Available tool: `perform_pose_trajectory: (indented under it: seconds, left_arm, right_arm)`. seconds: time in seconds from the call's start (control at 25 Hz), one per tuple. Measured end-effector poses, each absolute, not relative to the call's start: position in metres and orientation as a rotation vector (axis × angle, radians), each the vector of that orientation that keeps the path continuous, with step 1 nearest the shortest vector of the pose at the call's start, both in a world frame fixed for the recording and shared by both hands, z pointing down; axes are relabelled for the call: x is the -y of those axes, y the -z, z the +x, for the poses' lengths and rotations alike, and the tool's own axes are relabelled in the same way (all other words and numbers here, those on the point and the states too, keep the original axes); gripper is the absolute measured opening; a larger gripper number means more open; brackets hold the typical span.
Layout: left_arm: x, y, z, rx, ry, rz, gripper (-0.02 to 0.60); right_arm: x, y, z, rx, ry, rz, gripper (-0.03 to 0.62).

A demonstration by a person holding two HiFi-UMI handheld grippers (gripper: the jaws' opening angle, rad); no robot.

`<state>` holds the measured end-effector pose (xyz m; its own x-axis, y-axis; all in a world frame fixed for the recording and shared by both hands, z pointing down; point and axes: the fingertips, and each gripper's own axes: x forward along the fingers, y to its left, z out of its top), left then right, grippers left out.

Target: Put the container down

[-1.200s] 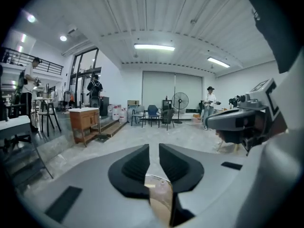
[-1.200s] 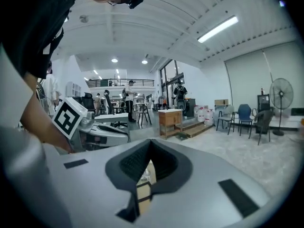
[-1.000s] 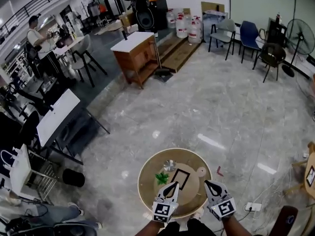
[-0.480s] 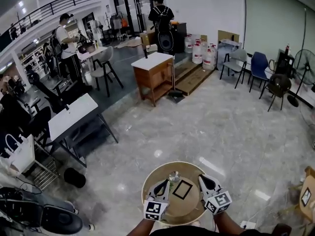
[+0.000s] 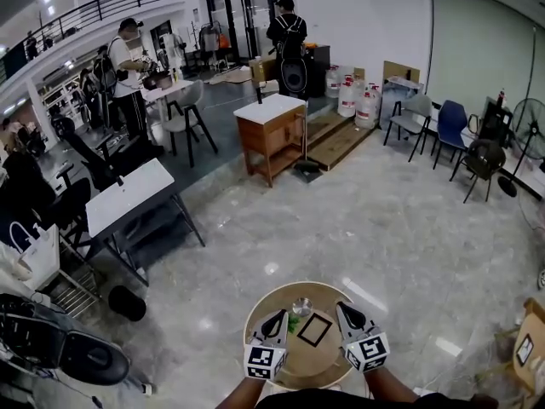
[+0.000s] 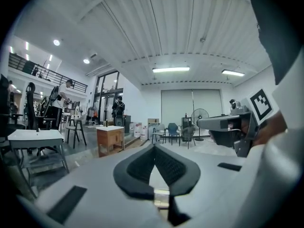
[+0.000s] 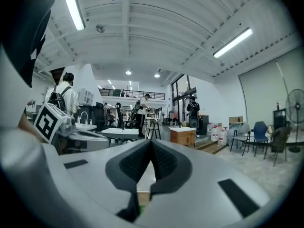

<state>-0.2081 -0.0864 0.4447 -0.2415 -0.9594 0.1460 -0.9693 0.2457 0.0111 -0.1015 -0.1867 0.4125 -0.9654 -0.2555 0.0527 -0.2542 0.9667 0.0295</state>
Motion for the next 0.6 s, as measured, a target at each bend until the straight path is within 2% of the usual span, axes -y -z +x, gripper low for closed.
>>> perform_pose_trajectory:
  seconds: [0.6]
  left_arm:
    - [0.090,-0.436,-0.203,2.386,-0.137,1.847,-0.008]
  right_arm:
    - [0.184,-0.400,-0.097,3.070,0.174,0.373,-0.002]
